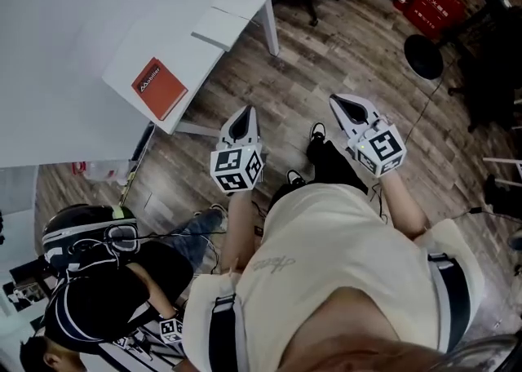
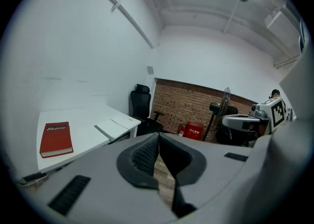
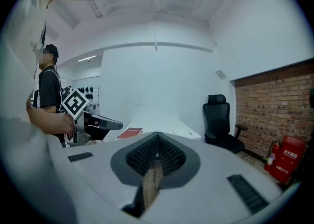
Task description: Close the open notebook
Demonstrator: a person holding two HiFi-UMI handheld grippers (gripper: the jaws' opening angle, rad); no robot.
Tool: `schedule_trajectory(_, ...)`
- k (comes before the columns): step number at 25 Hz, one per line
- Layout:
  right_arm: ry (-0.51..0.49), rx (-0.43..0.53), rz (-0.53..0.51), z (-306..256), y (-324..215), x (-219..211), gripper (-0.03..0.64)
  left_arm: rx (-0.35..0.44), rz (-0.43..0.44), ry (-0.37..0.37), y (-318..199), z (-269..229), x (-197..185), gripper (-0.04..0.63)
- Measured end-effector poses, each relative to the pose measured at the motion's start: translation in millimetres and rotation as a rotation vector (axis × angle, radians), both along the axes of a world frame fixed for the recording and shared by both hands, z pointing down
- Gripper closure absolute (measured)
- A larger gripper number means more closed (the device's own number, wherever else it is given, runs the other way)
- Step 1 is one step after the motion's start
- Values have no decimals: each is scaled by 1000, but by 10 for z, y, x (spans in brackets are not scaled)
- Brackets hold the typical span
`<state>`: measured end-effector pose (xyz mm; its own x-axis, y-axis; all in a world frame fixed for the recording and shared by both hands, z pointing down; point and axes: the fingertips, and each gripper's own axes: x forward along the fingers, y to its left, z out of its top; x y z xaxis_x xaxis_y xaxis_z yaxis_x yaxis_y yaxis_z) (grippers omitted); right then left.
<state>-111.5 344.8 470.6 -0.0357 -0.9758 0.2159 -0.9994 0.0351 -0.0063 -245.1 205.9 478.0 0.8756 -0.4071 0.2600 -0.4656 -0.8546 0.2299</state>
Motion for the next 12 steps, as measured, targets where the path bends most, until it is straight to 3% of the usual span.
schedule_trajectory(5, -26, -22, -28, 128, -301, 427, 609, -9, -24, -44, -282, 71, 424, 575)
schedule_trajectory(12, 9, 8, -101, 72, -1012, 1069, 609, 33, -67, -101, -921, -33, 1017, 575)
